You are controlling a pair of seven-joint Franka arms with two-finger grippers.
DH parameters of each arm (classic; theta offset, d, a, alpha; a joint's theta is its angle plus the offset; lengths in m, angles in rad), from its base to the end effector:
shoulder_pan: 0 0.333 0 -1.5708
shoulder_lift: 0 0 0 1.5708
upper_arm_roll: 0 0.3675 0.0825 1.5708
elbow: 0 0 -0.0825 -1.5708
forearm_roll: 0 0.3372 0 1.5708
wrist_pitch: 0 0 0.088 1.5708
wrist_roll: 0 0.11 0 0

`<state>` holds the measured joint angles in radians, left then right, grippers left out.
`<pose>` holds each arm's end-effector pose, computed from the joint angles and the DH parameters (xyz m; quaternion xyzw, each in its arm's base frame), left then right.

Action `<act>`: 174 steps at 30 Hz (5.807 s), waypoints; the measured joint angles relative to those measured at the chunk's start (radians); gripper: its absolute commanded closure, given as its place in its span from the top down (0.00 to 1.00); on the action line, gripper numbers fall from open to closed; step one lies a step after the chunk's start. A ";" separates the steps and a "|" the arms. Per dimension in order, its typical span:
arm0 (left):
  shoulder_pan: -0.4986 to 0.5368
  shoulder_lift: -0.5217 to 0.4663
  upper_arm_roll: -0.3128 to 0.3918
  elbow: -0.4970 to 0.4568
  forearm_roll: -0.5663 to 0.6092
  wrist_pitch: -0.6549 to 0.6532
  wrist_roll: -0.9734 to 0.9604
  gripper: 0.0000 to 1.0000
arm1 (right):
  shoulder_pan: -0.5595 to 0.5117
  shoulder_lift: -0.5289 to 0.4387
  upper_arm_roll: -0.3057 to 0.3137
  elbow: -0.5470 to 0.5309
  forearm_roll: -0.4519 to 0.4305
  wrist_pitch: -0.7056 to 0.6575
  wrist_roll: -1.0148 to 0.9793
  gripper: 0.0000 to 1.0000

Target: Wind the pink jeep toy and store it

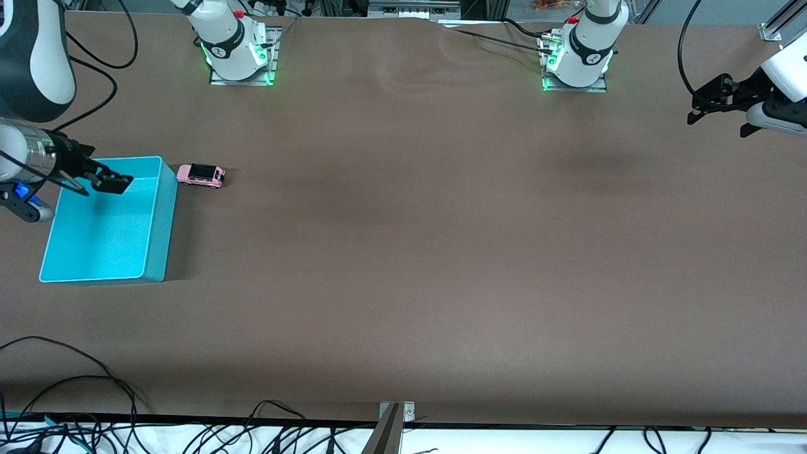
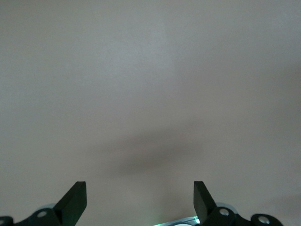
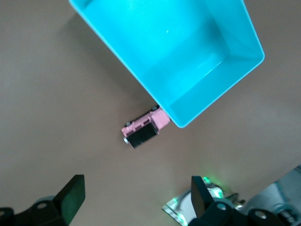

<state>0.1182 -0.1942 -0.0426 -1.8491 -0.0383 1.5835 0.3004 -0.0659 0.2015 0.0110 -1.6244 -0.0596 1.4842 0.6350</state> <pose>0.4322 0.0263 0.6474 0.9931 -0.1106 -0.0323 0.0214 0.5463 -0.0376 0.5384 0.9279 -0.3307 -0.1547 0.0760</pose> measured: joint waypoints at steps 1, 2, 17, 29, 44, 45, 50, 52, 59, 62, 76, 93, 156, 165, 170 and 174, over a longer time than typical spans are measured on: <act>0.000 0.001 0.001 0.000 0.000 0.000 -0.002 1.00 | 0.000 0.005 -0.003 0.000 0.000 0.011 0.019 1.00; 0.000 0.001 0.001 0.000 0.000 0.000 -0.003 1.00 | -0.001 0.011 -0.007 0.000 -0.001 0.022 0.039 1.00; 0.000 0.002 -0.013 0.000 0.001 -0.026 -0.072 1.00 | -0.009 0.092 -0.017 -0.018 -0.003 0.173 0.294 1.00; 0.000 0.014 -0.043 0.025 0.001 -0.066 -0.128 1.00 | -0.041 0.071 -0.019 -0.046 -0.004 0.217 0.314 1.00; -0.091 0.141 0.011 0.196 0.001 -0.151 -0.157 1.00 | -0.083 -0.071 -0.019 -0.388 -0.004 0.449 0.442 1.00; -0.098 0.144 0.017 0.200 0.001 -0.152 -0.158 1.00 | -0.086 -0.076 -0.019 -0.418 -0.004 0.479 0.452 1.00; -0.107 0.148 0.025 0.207 0.001 -0.156 -0.159 1.00 | -0.097 -0.099 -0.022 -0.558 -0.004 0.598 0.503 1.00; -0.107 0.148 0.025 0.208 0.001 -0.158 -0.159 1.00 | -0.101 -0.105 -0.022 -0.603 -0.004 0.619 0.517 1.00; -0.107 0.151 0.026 0.208 0.001 -0.161 -0.159 1.00 | -0.102 -0.133 -0.022 -0.707 -0.004 0.656 0.574 1.00; -0.107 0.152 0.027 0.209 0.003 -0.161 -0.159 1.00 | -0.102 -0.149 -0.022 -0.747 -0.004 0.691 0.619 1.00; -0.098 0.170 0.038 0.232 0.023 -0.161 -0.159 1.00 | -0.101 -0.166 0.017 -0.930 -0.003 0.958 0.834 1.00; -0.064 0.190 0.046 0.285 0.023 -0.162 -0.158 1.00 | -0.102 -0.089 0.038 -0.986 0.019 1.111 0.894 1.00; -0.005 0.231 0.049 0.288 0.015 -0.117 -0.169 1.00 | -0.241 -0.176 -0.014 -0.634 -0.016 0.760 0.449 0.30; -0.004 0.231 0.040 0.288 0.014 -0.106 -0.255 1.00 | -0.288 -0.021 -0.034 -0.571 -0.016 0.808 0.349 0.31; -0.005 0.231 0.037 0.288 0.014 -0.106 -0.260 1.00 | -0.287 0.056 -0.031 -0.564 -0.016 0.848 0.349 0.31; -0.005 0.231 0.037 0.288 0.014 -0.106 -0.260 1.00 | -0.287 0.108 -0.031 -0.564 -0.016 0.876 0.349 0.31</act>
<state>0.1127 0.0371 -0.0058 -1.5614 -0.0246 1.4777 0.0401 -0.3527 0.3099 -0.0198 -2.1879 -0.0759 2.3598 0.9844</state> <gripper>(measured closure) 0.000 0.485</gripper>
